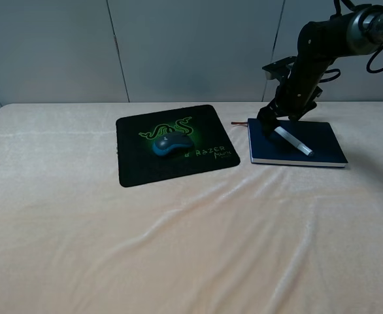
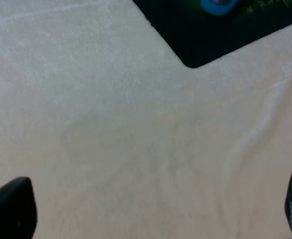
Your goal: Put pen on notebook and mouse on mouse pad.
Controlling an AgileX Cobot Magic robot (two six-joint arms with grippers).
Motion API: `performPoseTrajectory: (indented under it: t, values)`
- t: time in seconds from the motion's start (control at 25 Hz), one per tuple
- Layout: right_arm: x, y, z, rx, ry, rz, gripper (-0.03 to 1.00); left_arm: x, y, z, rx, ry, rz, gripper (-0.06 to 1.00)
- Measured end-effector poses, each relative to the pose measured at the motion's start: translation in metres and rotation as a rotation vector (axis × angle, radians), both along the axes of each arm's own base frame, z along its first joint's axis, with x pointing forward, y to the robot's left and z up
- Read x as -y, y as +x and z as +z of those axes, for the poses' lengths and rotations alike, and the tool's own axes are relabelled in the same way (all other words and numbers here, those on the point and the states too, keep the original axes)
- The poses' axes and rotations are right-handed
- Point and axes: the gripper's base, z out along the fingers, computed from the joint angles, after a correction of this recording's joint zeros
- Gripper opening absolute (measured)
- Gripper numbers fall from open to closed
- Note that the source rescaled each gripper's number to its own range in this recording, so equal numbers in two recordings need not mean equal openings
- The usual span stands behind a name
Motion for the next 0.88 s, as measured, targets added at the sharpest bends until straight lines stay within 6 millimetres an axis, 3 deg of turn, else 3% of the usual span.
performPoseTrajectory:
  t: [0.16, 0.44, 0.64, 0.88]
  values:
    - [0.0, 0.0, 0.0, 0.0, 0.003, -0.012, 0.99, 0.0, 0.0, 0.0, 0.0, 0.0, 0.0, 1.0]
    - [0.0, -0.002, 0.002, -0.015, 0.003, -0.019, 1.0, 0.0, 0.0, 0.0, 0.0, 0.0, 0.0, 1.0]
    - [0.001, -0.012, 0.032, -0.034, 0.015, -0.029, 1.0, 0.0, 0.0, 0.0, 0.0, 0.0, 0.0, 1.0]
    - [0.005, -0.041, 0.079, -0.144, 0.034, -0.102, 1.0, 0.0, 0.0, 0.0, 0.0, 0.0, 0.0, 1.0]
